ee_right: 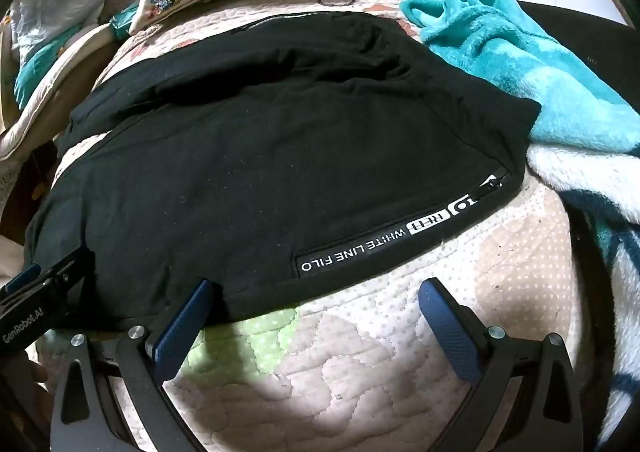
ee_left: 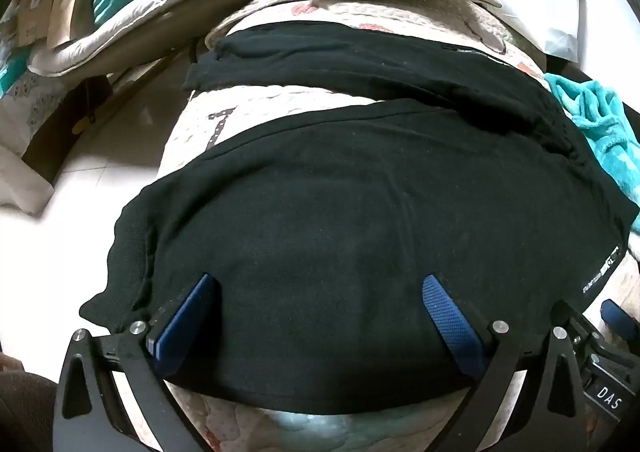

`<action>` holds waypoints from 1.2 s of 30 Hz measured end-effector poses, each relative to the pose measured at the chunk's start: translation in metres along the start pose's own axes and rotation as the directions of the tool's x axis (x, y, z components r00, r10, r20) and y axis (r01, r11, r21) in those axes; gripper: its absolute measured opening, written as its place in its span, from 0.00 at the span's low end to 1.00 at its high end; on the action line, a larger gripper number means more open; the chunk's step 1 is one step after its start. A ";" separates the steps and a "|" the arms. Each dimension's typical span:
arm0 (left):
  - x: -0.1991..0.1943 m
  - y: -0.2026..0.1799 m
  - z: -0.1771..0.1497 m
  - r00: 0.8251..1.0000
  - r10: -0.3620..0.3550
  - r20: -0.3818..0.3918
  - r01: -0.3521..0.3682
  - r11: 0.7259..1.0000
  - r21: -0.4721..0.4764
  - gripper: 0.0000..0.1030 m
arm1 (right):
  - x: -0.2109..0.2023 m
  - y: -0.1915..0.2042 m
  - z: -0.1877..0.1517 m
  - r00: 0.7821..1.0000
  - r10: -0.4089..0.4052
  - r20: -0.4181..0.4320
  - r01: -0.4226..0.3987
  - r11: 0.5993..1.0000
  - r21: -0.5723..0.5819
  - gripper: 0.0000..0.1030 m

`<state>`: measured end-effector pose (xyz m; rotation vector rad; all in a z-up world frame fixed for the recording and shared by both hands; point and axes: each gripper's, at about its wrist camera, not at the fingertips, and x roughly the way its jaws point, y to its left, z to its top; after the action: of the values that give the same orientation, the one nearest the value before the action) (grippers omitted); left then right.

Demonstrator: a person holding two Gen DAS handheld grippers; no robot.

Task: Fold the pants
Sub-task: 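Position both grippers open at the waistband edge of the black pants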

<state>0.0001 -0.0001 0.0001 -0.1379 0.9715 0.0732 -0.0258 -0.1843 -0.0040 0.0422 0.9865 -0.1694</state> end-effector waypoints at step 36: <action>-0.006 0.006 0.003 1.000 -0.027 -0.007 0.027 1.000 0.010 1.00 | -0.007 -0.004 -0.006 0.994 0.019 0.104 -0.020 1.000 0.010 1.00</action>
<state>-0.0010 0.0062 0.0062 -0.1422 0.9762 0.0436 -0.0348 -0.1867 -0.0011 0.0526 0.8816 -0.1571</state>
